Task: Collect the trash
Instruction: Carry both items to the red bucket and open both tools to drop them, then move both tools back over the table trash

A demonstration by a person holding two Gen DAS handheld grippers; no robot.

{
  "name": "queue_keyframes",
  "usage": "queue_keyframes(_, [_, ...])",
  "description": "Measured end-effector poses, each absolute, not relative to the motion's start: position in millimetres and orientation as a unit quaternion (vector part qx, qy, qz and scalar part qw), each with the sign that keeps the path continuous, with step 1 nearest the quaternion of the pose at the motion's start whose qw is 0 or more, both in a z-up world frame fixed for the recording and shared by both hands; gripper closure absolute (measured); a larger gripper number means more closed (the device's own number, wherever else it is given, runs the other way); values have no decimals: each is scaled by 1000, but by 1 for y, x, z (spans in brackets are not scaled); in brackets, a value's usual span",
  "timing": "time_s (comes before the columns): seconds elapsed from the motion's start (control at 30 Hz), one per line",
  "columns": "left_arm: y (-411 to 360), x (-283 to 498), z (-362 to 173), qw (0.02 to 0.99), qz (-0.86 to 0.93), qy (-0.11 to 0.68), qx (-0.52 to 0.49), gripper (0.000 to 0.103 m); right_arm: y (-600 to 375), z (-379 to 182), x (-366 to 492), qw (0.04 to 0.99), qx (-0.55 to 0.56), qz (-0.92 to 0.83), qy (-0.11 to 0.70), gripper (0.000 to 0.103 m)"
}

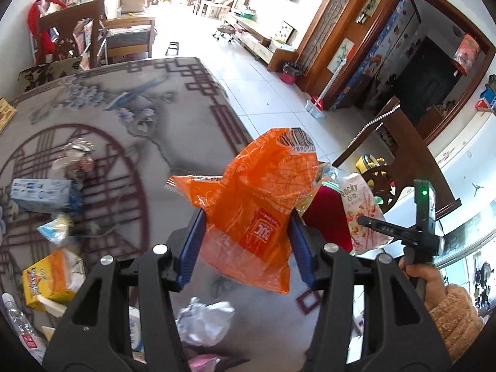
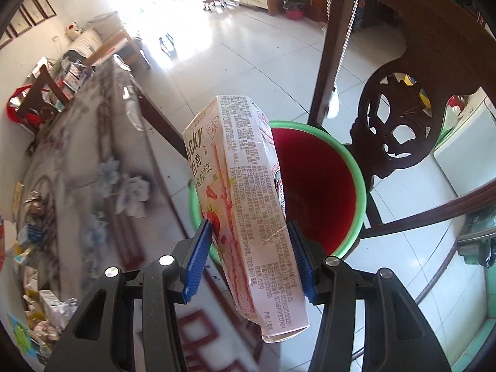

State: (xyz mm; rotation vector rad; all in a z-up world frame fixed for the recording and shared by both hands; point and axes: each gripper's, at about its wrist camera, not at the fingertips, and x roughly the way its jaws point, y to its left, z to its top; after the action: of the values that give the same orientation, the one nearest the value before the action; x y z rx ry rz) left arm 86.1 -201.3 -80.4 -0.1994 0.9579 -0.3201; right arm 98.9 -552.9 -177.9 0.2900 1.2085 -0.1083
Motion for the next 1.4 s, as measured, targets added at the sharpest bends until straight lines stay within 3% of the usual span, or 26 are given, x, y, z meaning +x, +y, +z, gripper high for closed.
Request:
queue_keyframes(0.17, [-238,103,-84,865,-174,463,-84,52,-568,-188,112,808,135,-54,571,52])
queue_keyframes(0.2, [-246,106,-85,864,-180,464,-80,52,-571,-189,115,808,139,-55,570,50])
queue_keyframes(0.27, [-262,111,-87,862,-192,463,-70,52,-578,-189,118,807,146,-59,569,34])
queue_keyframes(0.3, [-271,114,-90,861,-198,464,-63,52,-581,-189,120,808,148,-61,568,32])
queue_keyframes(0.77, [-421,148,-134,812,-331,480,13,50,-647,-152,89,824,188,-138,517,31])
queue_keyframes(0.87, [-435,151,-137,813,-343,470,13,43,-652,-152,78,821,192,-145,518,31])
queue_keyframes(0.9, [-439,152,-138,813,-344,469,11,35,-652,-152,75,820,193,-147,519,31])
queue_keyframes(0.93, [-441,154,-140,814,-341,470,11,25,-652,-153,72,819,194,-148,520,31])
queue_keyframes(0.97, [-441,153,-141,815,-338,470,9,23,-652,-152,68,818,195,-149,521,31])
queue_keyframes(1.2, [-407,134,-114,832,-315,457,-3,23,-630,-138,56,828,190,-127,512,31])
queue_keyframes(1.4, [-335,102,-82,862,-257,436,-28,23,-577,-127,63,840,159,-70,514,31])
